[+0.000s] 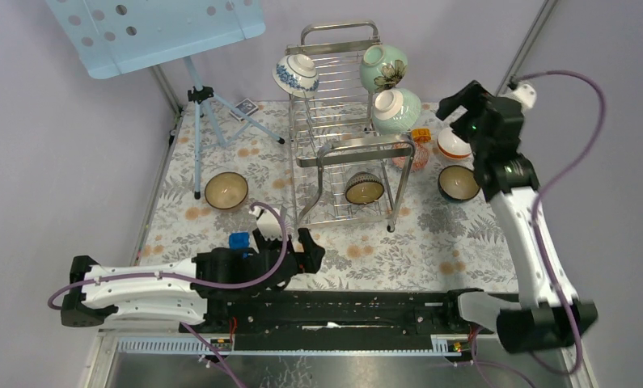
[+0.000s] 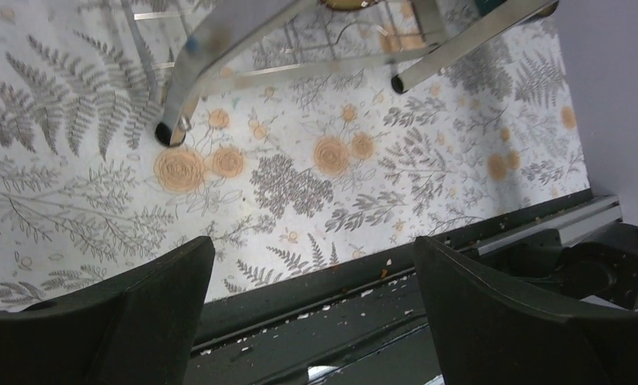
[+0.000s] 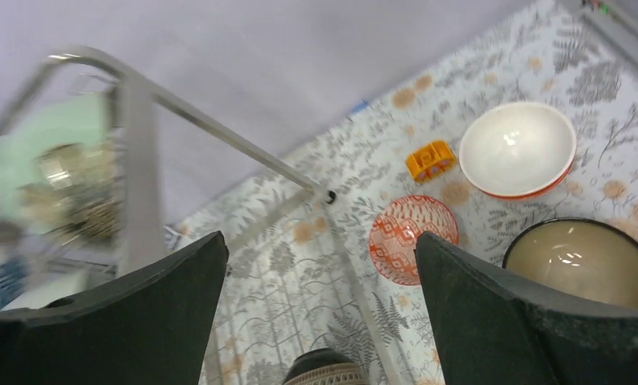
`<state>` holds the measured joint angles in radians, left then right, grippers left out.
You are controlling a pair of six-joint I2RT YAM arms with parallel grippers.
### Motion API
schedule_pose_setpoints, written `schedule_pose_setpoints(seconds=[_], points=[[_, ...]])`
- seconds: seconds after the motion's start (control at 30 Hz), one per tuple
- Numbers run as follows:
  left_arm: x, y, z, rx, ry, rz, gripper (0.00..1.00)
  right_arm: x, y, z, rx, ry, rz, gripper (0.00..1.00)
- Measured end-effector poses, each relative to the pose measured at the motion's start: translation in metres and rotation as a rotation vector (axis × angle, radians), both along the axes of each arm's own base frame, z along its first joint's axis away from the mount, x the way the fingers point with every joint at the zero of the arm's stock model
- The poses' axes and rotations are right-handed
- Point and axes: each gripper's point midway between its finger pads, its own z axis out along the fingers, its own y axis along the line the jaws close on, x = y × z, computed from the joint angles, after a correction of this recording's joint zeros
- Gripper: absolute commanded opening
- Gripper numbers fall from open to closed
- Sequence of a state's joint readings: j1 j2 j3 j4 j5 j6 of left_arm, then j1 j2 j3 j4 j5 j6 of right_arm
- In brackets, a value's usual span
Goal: Unload the bowls from the dish rack
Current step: Pick up the bowl from the dish rack.
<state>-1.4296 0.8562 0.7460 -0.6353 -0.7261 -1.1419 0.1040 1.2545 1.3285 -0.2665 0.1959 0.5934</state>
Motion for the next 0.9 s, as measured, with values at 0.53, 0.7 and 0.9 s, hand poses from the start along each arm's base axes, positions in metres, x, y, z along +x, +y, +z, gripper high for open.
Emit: schedule_pose_setpoints(seconds=[0.53, 0.7, 0.9], points=[[0.032, 0.022, 0.077, 0.079, -0.286, 0.035, 0.99, -0.157, 0.027, 0.008, 0.073, -0.267, 0.218, 0.97], [0.043, 0.026, 0.125, 0.075, -0.404, 0.059, 0.99, -0.174, 0.044, -0.017, 0.172, -0.283, 0.294, 1.0], [0.056, 0.026, 0.206, -0.009, -0.539, 0.1, 0.99, -0.183, 0.066, 0.01, 0.187, -0.349, 0.429, 0.97]])
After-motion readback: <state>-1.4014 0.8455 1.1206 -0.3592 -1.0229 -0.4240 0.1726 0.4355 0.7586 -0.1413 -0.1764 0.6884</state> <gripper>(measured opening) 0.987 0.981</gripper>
